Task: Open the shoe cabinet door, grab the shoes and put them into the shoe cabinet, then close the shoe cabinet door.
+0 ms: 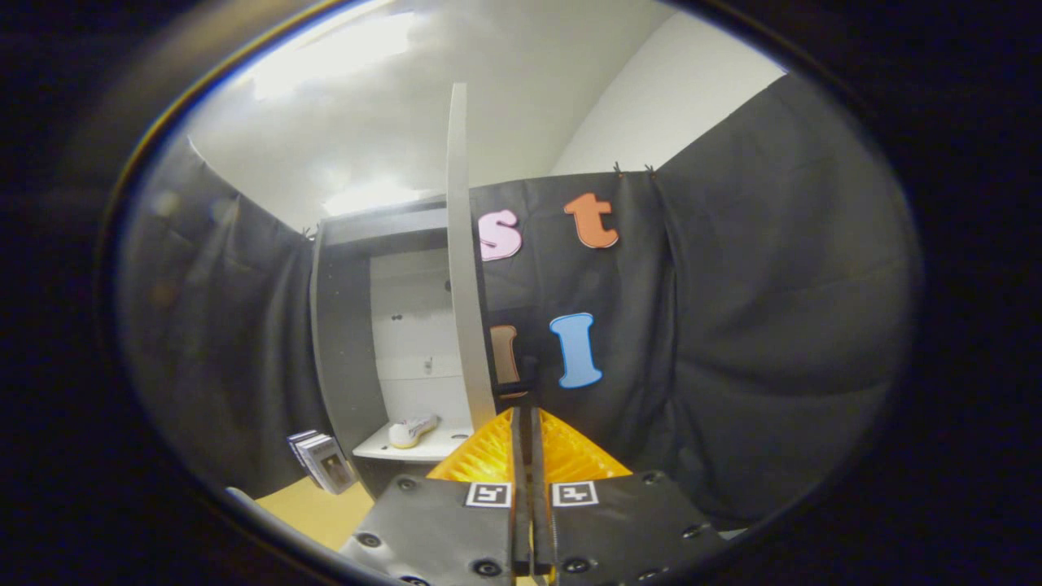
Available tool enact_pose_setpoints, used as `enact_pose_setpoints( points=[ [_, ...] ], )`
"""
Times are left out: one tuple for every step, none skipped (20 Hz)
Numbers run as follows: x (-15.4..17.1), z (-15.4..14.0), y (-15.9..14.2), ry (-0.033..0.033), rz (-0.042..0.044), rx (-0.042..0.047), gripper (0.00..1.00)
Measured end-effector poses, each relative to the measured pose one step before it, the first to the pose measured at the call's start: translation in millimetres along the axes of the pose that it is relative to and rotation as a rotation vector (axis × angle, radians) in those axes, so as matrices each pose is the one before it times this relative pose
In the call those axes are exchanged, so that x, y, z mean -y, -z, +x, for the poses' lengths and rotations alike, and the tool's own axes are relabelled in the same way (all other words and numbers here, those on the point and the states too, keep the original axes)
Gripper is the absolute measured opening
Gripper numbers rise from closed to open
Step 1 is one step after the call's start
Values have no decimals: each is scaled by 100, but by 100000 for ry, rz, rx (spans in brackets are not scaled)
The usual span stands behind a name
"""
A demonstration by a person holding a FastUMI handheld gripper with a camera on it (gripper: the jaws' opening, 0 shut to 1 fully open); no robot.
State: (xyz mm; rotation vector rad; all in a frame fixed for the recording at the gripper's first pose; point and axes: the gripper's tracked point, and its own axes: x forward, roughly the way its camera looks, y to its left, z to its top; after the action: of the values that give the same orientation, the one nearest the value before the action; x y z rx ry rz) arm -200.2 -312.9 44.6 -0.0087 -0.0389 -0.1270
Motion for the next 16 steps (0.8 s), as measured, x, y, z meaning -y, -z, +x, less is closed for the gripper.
enact_pose_setpoints(
  points=[
    [-15,-164,-322,39,-850,647,4],
    [-73,-380,-398,-233,-229,536,4],
    [-274,-332,-172,-417,194,391,4],
    [-452,-404,-306,-662,243,537,4],
    [-452,-367,-207,-740,-178,478,4],
    [-549,-388,-119,-860,-448,410,4],
    [-620,-309,-58,-1307,-245,125,4],
    [-773,-352,-12,-1443,-54,44,4],
    [-854,-259,198,-1536,58,-41,4],
    [-870,-165,173,-1659,200,-282,4],
    [-912,-29,445,-1956,135,-648,4],
    [-887,1,583,-1537,116,-719,4],
    [-772,-25,552,-1474,140,-831,4],
    [-881,101,804,-1715,386,-1267,4],
    [-940,133,968,-1722,662,-1537,4],
    [-926,217,1053,-1544,866,-1590,4]
  ],
)
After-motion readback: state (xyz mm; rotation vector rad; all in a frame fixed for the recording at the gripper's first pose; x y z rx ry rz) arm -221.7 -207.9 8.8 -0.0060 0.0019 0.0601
